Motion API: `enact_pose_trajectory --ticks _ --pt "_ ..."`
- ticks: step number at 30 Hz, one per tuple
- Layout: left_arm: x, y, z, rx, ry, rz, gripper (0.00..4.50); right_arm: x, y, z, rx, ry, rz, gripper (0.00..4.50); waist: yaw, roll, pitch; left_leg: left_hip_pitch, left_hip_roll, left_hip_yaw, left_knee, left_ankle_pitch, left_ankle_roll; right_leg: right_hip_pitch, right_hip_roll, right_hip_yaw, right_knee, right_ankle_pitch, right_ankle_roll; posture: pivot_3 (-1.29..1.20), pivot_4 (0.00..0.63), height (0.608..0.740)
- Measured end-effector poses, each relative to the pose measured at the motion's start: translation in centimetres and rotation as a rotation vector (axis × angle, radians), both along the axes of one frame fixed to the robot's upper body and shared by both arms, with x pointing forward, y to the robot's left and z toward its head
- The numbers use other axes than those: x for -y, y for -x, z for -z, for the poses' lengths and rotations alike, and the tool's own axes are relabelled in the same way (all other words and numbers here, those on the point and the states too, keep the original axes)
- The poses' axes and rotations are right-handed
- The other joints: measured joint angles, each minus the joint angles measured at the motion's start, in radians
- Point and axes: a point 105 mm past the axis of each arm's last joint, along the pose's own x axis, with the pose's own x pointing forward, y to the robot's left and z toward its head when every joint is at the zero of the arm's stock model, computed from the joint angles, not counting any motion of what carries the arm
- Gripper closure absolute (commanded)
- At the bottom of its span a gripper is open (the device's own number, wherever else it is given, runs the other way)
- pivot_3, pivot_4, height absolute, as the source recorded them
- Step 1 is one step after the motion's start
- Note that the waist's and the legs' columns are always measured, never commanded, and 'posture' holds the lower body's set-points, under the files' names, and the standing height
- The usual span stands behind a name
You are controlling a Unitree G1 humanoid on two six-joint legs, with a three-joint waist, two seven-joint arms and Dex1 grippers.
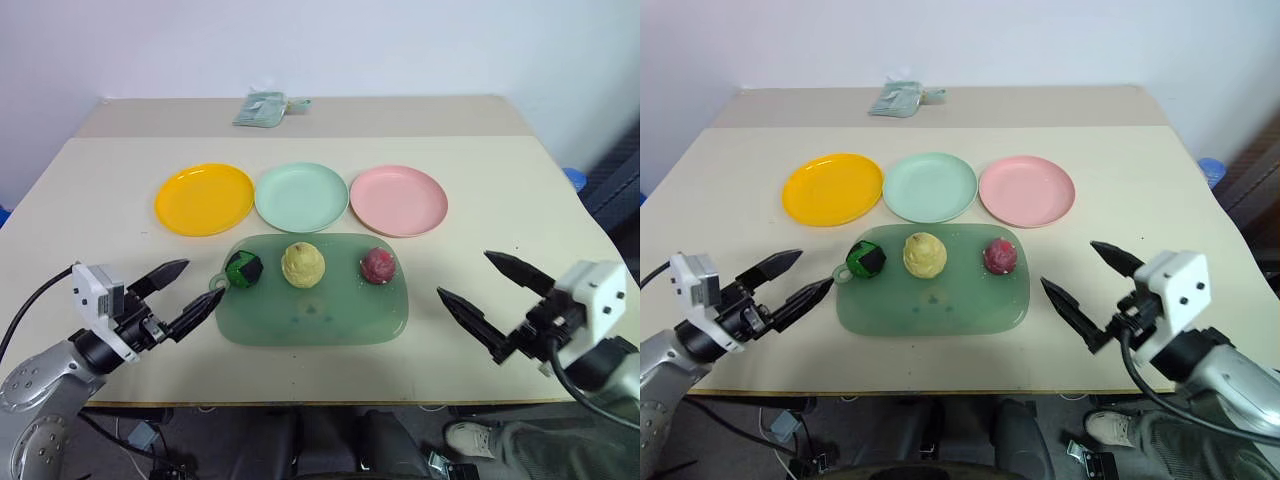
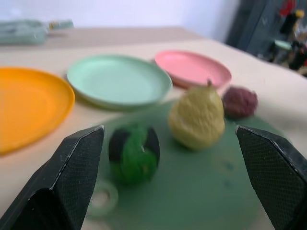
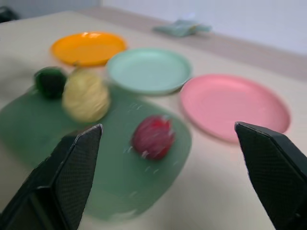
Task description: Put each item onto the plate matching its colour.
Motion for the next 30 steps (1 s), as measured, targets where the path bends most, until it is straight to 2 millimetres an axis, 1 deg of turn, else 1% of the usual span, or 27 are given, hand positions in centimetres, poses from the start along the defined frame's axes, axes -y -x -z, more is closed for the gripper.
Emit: enact_pose_trajectory --ticks 2,5,6,7,10,12,14,16,17,19,20,23,24,27,30 --pt "0.3 -0.3 0.1 -0.008 0.016 -0.015 0.03 -1.1 -0.7 0.4 -0.005 -0.014 0.000 0.00 0.000 0.000 0.000 -0.001 0.000 0.000 0.000 0.000 0.000 -0.001 0.000 0.000 0.000 0.000 0.000 0.00 0.150 0.740" --pt "0.2 -0.7 0.1 -0.007 0.008 -0.047 0.03 -2.8 -1.6 0.7 -0.005 -0.029 -0.024 0.00 -0.001 0.000 0.000 -0.002 0.000 0.000 0.000 0.000 0.000 -0.002 0.000 0.000 0.000 0.000 0.000 0.00 0.150 0.740" --pt "0.3 -0.9 0.1 -0.004 0.006 -0.058 0.03 -3.0 -1.9 0.6 -0.001 -0.029 -0.037 0.00 -0.001 0.000 0.000 -0.002 0.000 0.000 0.000 0.000 0.000 -0.002 0.000 0.000 0.000 0.000 0.000 0.00 0.150 0.740" --pt "0.3 -1.0 0.2 -0.005 0.005 -0.071 0.03 -2.6 -2.4 0.7 -0.006 -0.029 -0.039 0.00 0.000 0.000 0.000 -0.001 -0.001 0.000 0.000 0.000 0.000 -0.001 0.000 0.000 0.000 0.000 0.000 0.00 0.150 0.740" --pt "0.3 -1.4 0.5 -0.017 0.010 -0.118 0.03 0.1 -4.2 1.7 -0.040 -0.022 0.015 0.00 0.005 -0.001 0.000 -0.001 -0.001 0.000 0.001 0.000 0.000 0.000 0.000 -0.001 -0.001 0.000 0.000 0.00 0.150 0.740" --pt "0.3 -1.8 0.4 -0.019 0.031 -0.146 0.03 0.7 -4.6 2.3 -0.053 -0.022 0.023 0.00 0.001 -0.001 0.000 -0.001 -0.001 0.000 0.000 0.000 0.000 -0.001 0.000 -0.001 0.000 0.000 0.000 0.00 0.150 0.740" --pt "0.3 -2.0 0.3 -0.021 0.052 -0.164 0.03 0.6 -4.5 2.5 -0.046 -0.021 0.008 0.00 -0.002 -0.001 0.000 -0.001 -0.001 0.000 0.000 0.000 0.000 -0.002 0.000 0.000 0.001 0.000 0.000 0.00 0.150 0.740" --pt "0.2 -1.9 0.4 -0.028 0.051 -0.168 0.03 0.1 -4.3 2.9 -0.041 -0.024 -0.012 0.00 -0.006 -0.001 0.000 -0.001 -0.001 0.000 0.000 0.000 0.000 -0.002 0.000 0.000 0.001 0.000 0.000 0.00 0.150 0.740" --pt "0.2 -1.8 0.6 -0.036 0.046 -0.172 0.03 -0.7 -4.2 3.4 -0.048 -0.036 -0.035 0.00 -0.007 -0.001 0.000 -0.001 -0.001 0.000 0.000 0.000 0.000 -0.002 0.000 0.000 0.001 0.000 0.000 0.00 0.150 0.740" --pt "0.0 -1.7 0.8 -0.043 0.041 -0.175 0.03 -1.8 -4.1 4.0 -0.061 -0.036 -0.069 0.00 -0.006 -0.001 0.000 -0.001 -0.001 0.000 0.000 0.000 0.000 -0.002 0.000 0.000 0.001 0.000 0.000 0.00 0.150 0.740" --pt "0.0 -1.7 0.9 -0.049 0.037 -0.176 0.03 -2.4 -4.1 4.1 -0.058 -0.040 -0.092 0.00 -0.004 -0.001 0.000 -0.001 -0.001 0.000 0.000 0.000 0.000 -0.002 0.000 0.000 0.001 0.000 0.000 0.00 0.150 0.740" --pt "-0.5 -1.8 1.0 -0.058 0.024 -0.182 0.03 -3.3 -3.9 3.9 -0.047 -0.030 -0.155 0.00 0.002 -0.001 0.000 -0.001 -0.001 0.000 0.001 0.000 0.000 -0.001 0.000 0.000 0.001 0.000 0.000 0.00 0.150 0.740" --pt "-0.7 -1.8 1.1 -0.067 0.010 -0.179 0.03 -3.4 -3.6 3.9 -0.053 -0.023 -0.182 0.00 0.004 -0.001 0.000 -0.001 -0.001 0.000 0.001 0.000 0.000 -0.001 0.000 0.000 0.001 0.000 0.000 0.00 0.150 0.740" --pt "-1.4 -1.9 1.3 -0.090 -0.024 -0.156 0.03 -3.7 -2.0 4.2 -0.088 0.012 -0.274 0.00 0.001 -0.001 0.000 -0.001 -0.001 0.000 0.001 0.000 0.000 -0.001 0.000 0.000 0.001 0.000 0.000 0.00 0.150 0.740" --pt "-1.5 -1.8 1.2 -0.108 -0.074 -0.084 0.03 -3.8 0.0 3.6 -0.101 0.048 -0.367 0.00 0.000 -0.001 0.000 -0.001 -0.001 0.000 0.000 0.000 0.000 -0.001 0.000 0.000 0.001 0.000 0.000 0.00 0.150 0.740"
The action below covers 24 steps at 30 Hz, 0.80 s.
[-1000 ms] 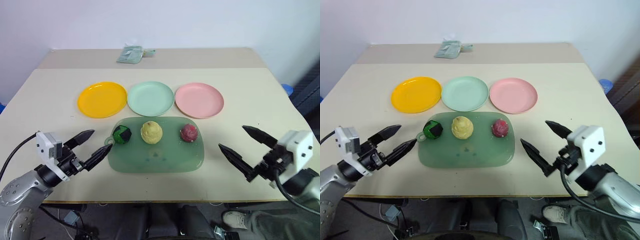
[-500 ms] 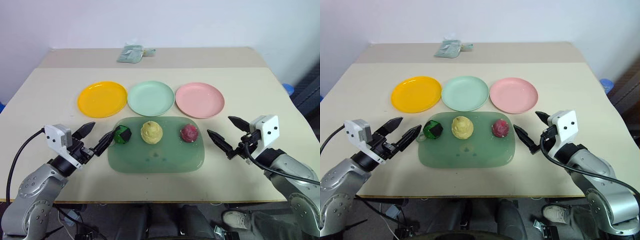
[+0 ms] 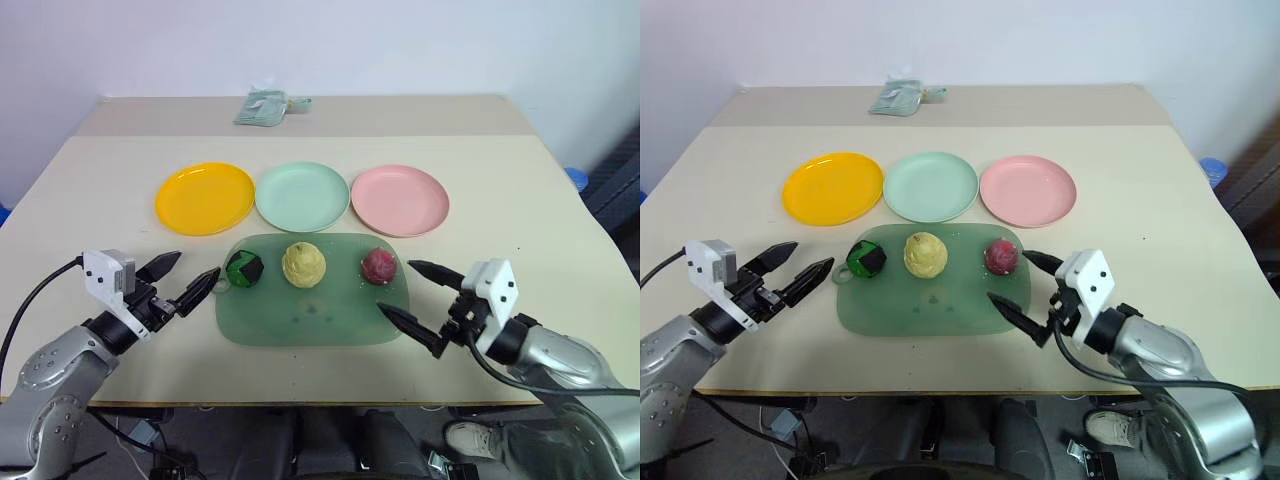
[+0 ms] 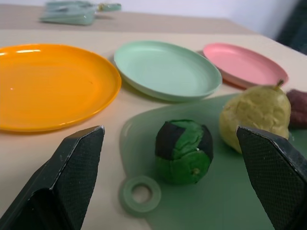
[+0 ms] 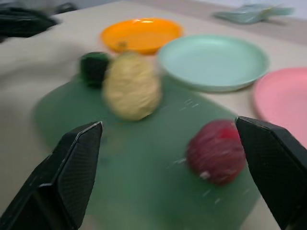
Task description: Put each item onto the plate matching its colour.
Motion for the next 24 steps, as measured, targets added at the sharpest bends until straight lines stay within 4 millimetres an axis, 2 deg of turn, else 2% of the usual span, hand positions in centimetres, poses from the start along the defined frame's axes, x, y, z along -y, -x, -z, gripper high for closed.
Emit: enact_pose_trajectory --ticks 3,7,12,16,19,24 --pt "0.3 -0.3 -0.1 -0.014 -0.039 0.076 0.03 -0.2 1.0 -0.4 0.004 0.018 -0.047 0.00 0.000 0.000 0.000 0.000 0.000 0.000 0.000 0.000 0.000 0.000 0.000 0.000 0.000 0.000 0.000 0.00 0.150 0.740" --pt "0.4 -1.4 -0.3 -0.019 -0.088 0.130 0.03 -0.6 1.3 -0.9 0.025 0.013 -0.063 0.00 0.001 0.000 0.000 0.000 0.000 0.000 0.000 0.000 0.000 0.000 0.000 0.000 0.000 0.000 0.000 0.00 0.150 0.740" --pt "1.1 -2.8 0.2 -0.041 -0.123 0.174 0.03 -0.3 0.6 -1.5 0.049 0.015 -0.081 0.00 0.000 0.000 0.000 0.000 0.000 0.000 0.000 0.000 0.000 0.000 0.000 0.000 0.000 0.000 0.000 0.00 0.150 0.740" --pt "2.8 -4.3 0.5 -0.064 -0.150 0.218 0.03 -0.3 0.3 -1.7 0.058 0.018 -0.095 0.00 0.001 0.000 0.000 0.000 0.000 0.000 0.000 0.000 0.000 0.000 0.000 0.000 0.000 0.000 0.000 0.00 0.150 0.740" --pt "4.2 -4.5 0.9 -0.081 -0.164 0.264 0.03 -0.4 0.1 -2.1 0.076 0.025 -0.105 0.00 -0.002 0.000 0.000 -0.001 0.000 0.000 -0.001 0.000 0.000 -0.002 0.000 0.000 0.000 0.000 0.000 0.00 0.150 0.740" --pt "4.5 -4.5 1.6 -0.109 -0.184 0.279 0.03 -0.6 -0.1 -2.2 0.079 0.034 -0.116 0.00 -0.002 0.000 0.000 -0.001 0.000 0.000 -0.001 0.000 0.000 -0.002 0.000 0.000 0.001 0.000 0.000 0.00 0.150 0.740"
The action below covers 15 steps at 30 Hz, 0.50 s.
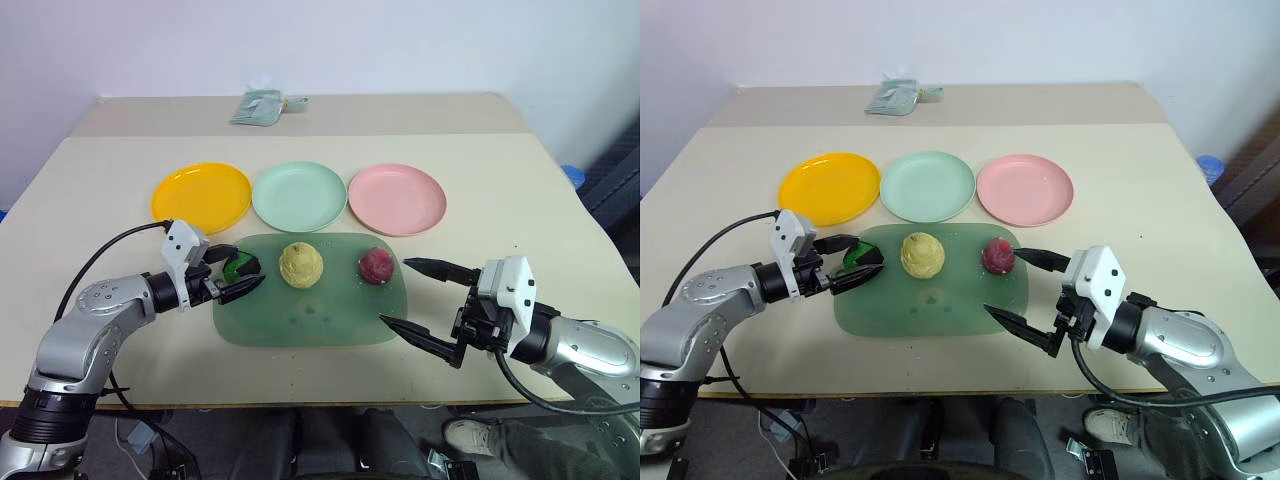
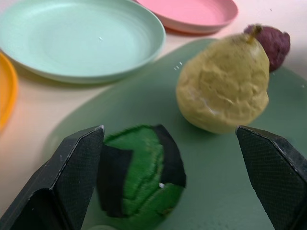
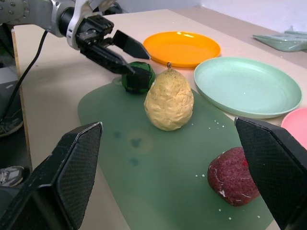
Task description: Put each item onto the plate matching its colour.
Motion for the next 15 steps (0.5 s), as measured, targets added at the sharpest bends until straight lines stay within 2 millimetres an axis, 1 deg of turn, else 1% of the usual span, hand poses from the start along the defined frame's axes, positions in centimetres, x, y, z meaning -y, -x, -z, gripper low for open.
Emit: enact_pose_trajectory --ticks 3,11,15 --pt "-0.5 -0.1 0.5 -0.018 -0.008 -0.009 0.03 -0.6 0.0 -0.1 0.006 -0.002 -0.031 0.00 0.001 0.000 0.000 0.000 0.000 0.000 0.000 0.000 0.000 0.000 0.000 0.000 0.000 0.000 0.000 0.00 0.150 0.740" --pt "-1.8 -0.3 1.9 -0.052 -0.052 -0.046 0.03 -0.9 -0.4 0.2 0.000 0.006 -0.038 0.00 0.002 0.000 0.000 0.000 0.000 0.000 0.001 0.000 0.000 0.000 0.000 0.000 0.000 0.000 0.000 0.00 0.150 0.740" --pt "-1.6 -0.2 2.5 -0.061 -0.063 -0.039 0.03 -0.9 -0.4 0.2 0.002 0.005 -0.037 0.00 0.002 0.000 0.000 -0.001 0.000 0.000 0.001 0.000 0.000 0.000 0.000 0.000 0.000 0.000 0.000 0.00 0.150 0.740"
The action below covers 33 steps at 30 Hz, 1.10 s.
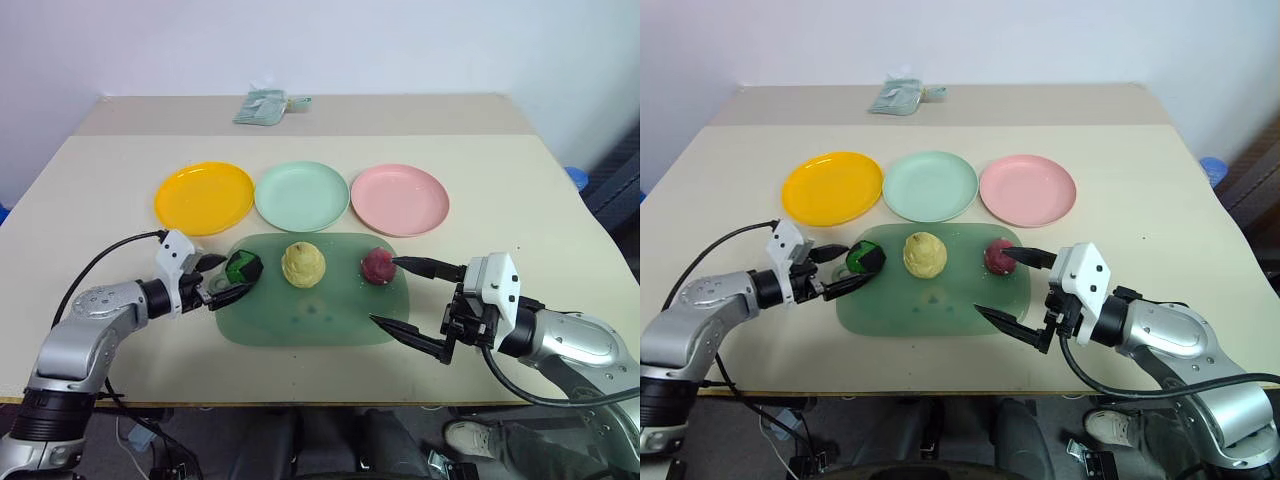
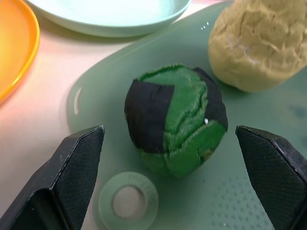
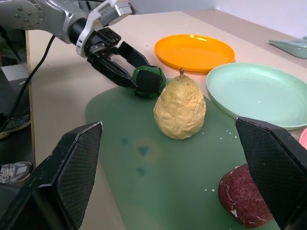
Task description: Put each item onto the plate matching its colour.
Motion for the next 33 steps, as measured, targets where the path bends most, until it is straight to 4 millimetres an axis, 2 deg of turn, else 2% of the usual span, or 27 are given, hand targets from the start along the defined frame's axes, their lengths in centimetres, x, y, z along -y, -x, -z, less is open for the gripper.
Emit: enact_pose_trajectory --ticks 4,12,15,17,26,29,33 --pt "1.0 0.0 0.7 -0.008 0.017 0.010 0.03 0.0 0.0 0.0 0.004 0.001 0.002 0.00 -0.001 0.000 0.000 0.000 0.000 0.000 0.000 0.000 0.000 0.000 0.000 0.000 0.000 0.000 0.000 0.00 0.150 0.740" --pt "0.9 -0.6 0.9 0.042 0.010 -0.024 0.03 0.1 -0.1 0.1 0.010 -0.003 0.018 0.00 -0.001 0.000 0.000 0.000 0.000 0.000 0.000 0.000 0.000 0.000 0.000 0.000 0.000 0.000 0.000 0.00 0.150 0.740" --pt "0.6 -0.8 1.2 0.036 0.018 -0.047 0.79 0.1 -0.1 0.0 0.014 -0.010 0.022 0.00 -0.001 0.000 0.000 0.000 0.000 0.000 0.000 0.000 0.000 0.000 0.000 0.000 0.000 0.000 0.000 0.00 0.150 0.740" --pt "0.7 -1.0 1.4 0.036 0.033 -0.055 1.64 0.1 -0.2 0.0 0.017 -0.010 0.024 0.00 0.000 0.000 0.000 0.000 0.000 0.000 0.000 0.000 0.000 0.000 0.000 0.000 0.000 0.000 0.000 0.00 0.150 0.740" --pt "0.8 -1.8 1.1 0.084 0.048 -0.084 1.64 0.2 -0.3 0.0 0.024 -0.005 0.035 0.00 0.000 0.000 0.000 0.000 0.000 0.000 0.000 0.000 0.000 0.000 0.000 0.000 0.000 0.000 0.000 0.00 0.150 0.740" --pt "0.8 -3.0 -0.5 0.138 0.114 -0.138 1.64 0.2 -0.3 -0.1 0.029 -0.001 0.039 0.00 0.002 -0.001 0.000 0.000 0.000 0.000 0.001 0.000 0.000 0.000 0.000 0.000 0.001 0.000 0.000 0.00 0.150 0.740" --pt "1.2 -6.0 -4.8 0.200 0.253 -0.252 1.64 0.3 -0.5 -0.2 0.035 -0.003 0.044 0.00 0.004 -0.002 0.001 -0.001 -0.001 0.000 0.003 0.000 0.000 0.000 0.000 -0.001 0.002 0.001 0.002 0.00 0.150 0.740"
